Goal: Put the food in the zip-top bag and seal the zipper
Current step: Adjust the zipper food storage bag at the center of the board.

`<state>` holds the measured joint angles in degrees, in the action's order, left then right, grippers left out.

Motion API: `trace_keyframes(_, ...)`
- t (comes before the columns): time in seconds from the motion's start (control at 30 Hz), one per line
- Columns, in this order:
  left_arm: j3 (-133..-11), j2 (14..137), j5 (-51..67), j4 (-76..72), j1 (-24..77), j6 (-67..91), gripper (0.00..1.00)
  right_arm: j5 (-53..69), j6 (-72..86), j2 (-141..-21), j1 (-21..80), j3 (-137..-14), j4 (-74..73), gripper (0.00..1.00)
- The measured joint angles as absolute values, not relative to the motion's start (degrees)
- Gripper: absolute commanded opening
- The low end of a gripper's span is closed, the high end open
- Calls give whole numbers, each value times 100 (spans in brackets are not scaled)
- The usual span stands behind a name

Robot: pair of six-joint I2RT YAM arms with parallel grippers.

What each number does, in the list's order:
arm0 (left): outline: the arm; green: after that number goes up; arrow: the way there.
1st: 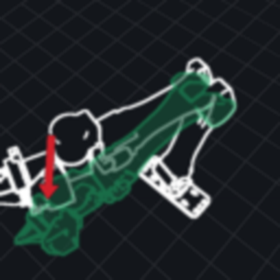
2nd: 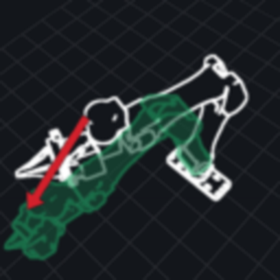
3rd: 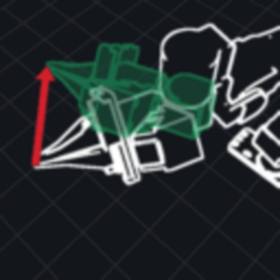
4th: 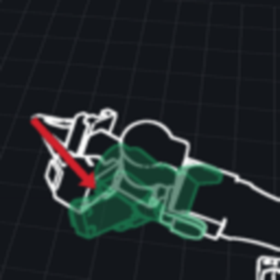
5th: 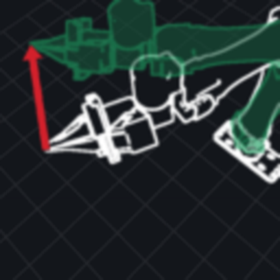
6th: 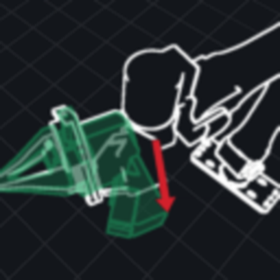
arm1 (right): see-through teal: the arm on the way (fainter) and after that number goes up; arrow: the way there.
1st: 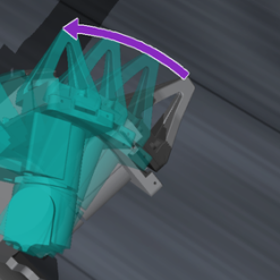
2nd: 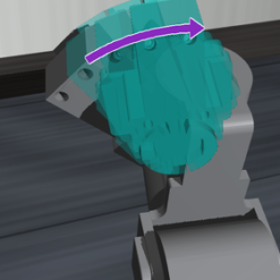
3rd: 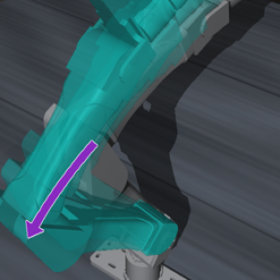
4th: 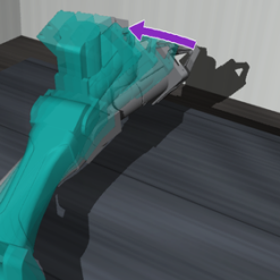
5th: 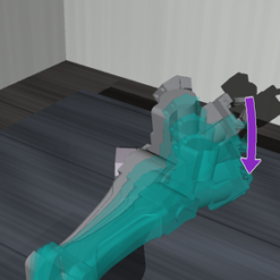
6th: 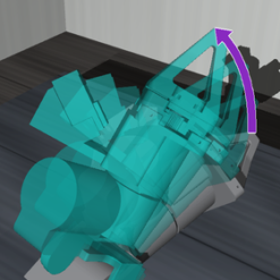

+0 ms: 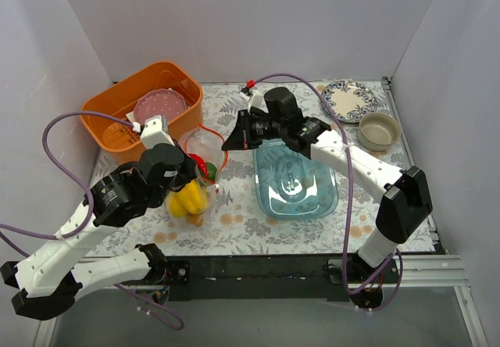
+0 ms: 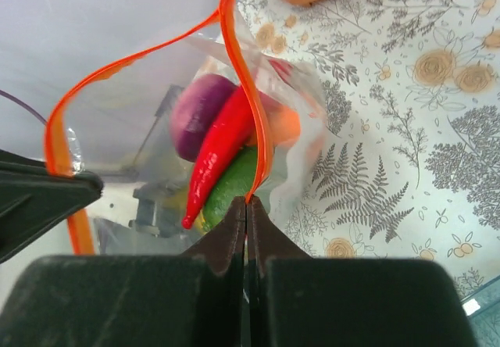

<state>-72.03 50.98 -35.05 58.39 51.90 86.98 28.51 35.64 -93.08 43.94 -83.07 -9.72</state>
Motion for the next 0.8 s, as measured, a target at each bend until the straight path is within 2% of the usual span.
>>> trace_keyframes(0.3, -6558, 5387, -3297, 5214, 5186, 8385, 0, 2875, 3625, -9314, 4399, -7483, -707, 1)
trace_keyframes(0.57, -5778, 6263, -2073, 3697, 5186, 8009, 0, 2303, 3625, -8757, 4394, -6219, -904, 1)
trace_keyframes(0.7, -5806, 6617, -1494, 3131, 5186, 7841, 3, 1909, 3640, -8158, 4390, -5865, -956, 1)
trace_keyframes(0.8, -5846, 6860, -1135, 2932, 5186, 7776, 9, 1675, 3730, -7830, 4388, -5664, -937, 1)
